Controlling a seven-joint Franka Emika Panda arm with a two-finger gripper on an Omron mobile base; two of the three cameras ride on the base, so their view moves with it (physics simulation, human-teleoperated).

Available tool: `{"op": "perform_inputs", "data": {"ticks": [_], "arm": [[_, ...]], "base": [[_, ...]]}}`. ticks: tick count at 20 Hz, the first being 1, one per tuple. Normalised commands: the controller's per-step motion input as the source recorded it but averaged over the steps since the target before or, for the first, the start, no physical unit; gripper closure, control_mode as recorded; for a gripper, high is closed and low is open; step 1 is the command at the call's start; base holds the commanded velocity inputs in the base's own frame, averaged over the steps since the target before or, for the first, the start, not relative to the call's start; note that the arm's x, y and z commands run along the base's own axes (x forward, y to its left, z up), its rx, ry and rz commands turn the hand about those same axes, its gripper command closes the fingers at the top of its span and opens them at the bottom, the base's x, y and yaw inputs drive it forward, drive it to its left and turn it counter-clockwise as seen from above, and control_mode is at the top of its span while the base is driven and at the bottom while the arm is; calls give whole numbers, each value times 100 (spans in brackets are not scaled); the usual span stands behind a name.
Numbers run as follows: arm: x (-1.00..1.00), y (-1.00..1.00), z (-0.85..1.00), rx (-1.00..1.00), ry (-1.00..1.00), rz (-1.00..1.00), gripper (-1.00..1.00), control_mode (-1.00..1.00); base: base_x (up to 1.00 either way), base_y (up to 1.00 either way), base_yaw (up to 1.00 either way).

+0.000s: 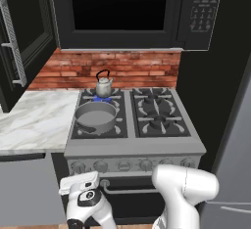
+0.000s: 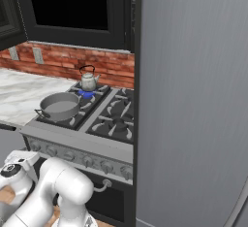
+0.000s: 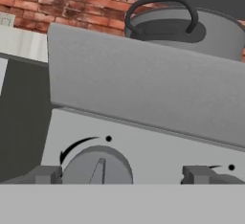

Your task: Pick the kettle from the cabinet and place it on a stove burner. Then pick the pot from the counter and place it on another stove burner. Finally, turn both burners on.

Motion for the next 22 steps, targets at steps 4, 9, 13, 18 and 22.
{"op": "perform_inputs", "data": {"ticks": [4, 9, 13, 18, 22], "arm": [[8, -1, 0, 0, 0, 1, -100, -100], [8, 0, 0, 0, 0, 1, -100, -100], [9, 0, 0, 0, 0, 1, -100, -100], [11, 0, -2, 0, 0, 1, -100, -100], [11, 0, -6, 0, 0, 1, -100, -100]], "base": [[0, 0, 0], [0, 0, 0], [0, 0, 0], [0, 0, 0], [0, 0, 0]]}}
